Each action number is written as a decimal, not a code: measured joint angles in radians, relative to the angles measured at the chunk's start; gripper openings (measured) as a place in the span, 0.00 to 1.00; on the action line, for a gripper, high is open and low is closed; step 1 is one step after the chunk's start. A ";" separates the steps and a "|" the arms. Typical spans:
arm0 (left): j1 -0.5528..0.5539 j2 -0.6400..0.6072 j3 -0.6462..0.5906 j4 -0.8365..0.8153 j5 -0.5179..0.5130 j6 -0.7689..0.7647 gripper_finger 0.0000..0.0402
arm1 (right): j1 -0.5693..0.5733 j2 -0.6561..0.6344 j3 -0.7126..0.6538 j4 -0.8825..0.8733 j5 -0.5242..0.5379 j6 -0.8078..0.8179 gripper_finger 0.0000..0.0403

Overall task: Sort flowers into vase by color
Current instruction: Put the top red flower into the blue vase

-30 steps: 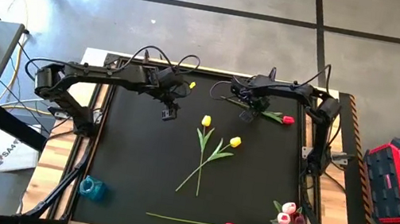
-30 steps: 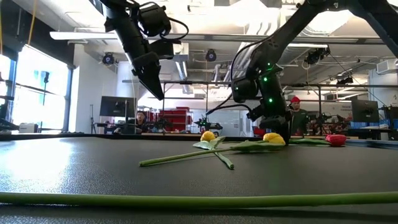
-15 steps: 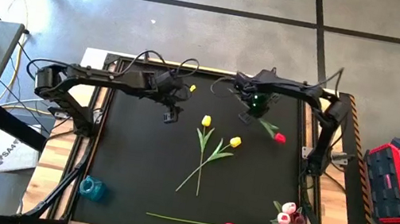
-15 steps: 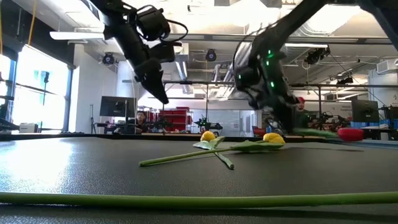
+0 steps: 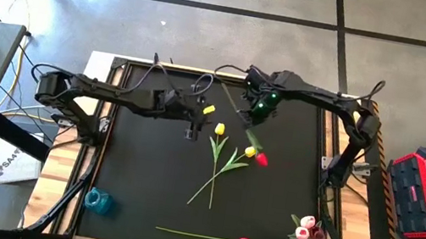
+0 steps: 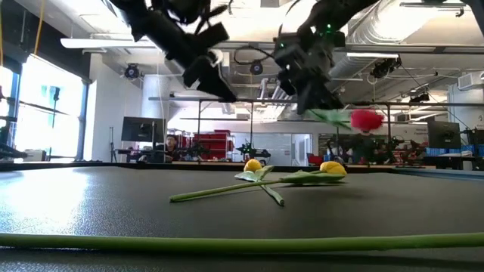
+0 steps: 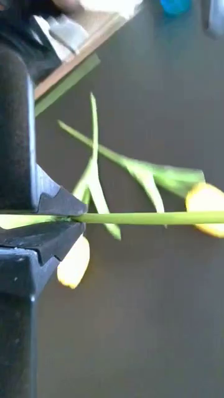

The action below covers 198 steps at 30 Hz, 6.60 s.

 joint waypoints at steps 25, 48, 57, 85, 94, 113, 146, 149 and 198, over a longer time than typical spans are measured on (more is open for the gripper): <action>-0.214 0.027 0.000 0.105 -0.224 0.462 0.20 | 0.199 0.000 0.017 0.293 -0.137 0.114 0.01; -0.216 0.025 0.000 0.005 -0.121 0.336 0.00 | 0.238 -0.130 0.017 0.359 -0.319 -0.156 0.37; -0.193 0.025 -0.042 0.150 0.137 0.040 0.00 | 0.301 -0.311 0.018 0.329 0.137 -0.205 0.41; -0.107 -0.080 -0.356 0.851 0.167 -0.447 0.00 | 0.452 -0.514 -0.684 1.127 0.775 0.006 0.36; -0.120 -0.215 -0.481 0.872 0.026 -0.445 0.00 | 0.452 -0.505 -0.905 1.524 0.747 -0.025 0.36; -0.164 -0.247 -0.707 1.155 -0.050 -0.516 0.00 | 0.485 -0.065 -0.626 1.788 0.548 -0.185 0.36; -0.249 -0.072 -0.600 1.160 -0.157 -0.446 0.00 | 0.623 -0.013 -0.390 1.686 0.951 -0.409 0.36; -0.250 -0.073 -0.601 1.158 -0.156 -0.446 0.00 | 0.635 -0.037 -0.390 1.652 0.992 -0.419 0.36; -0.273 -0.073 -0.551 1.081 0.025 -0.343 0.00 | 0.634 -0.121 -0.390 1.396 0.885 -0.409 0.02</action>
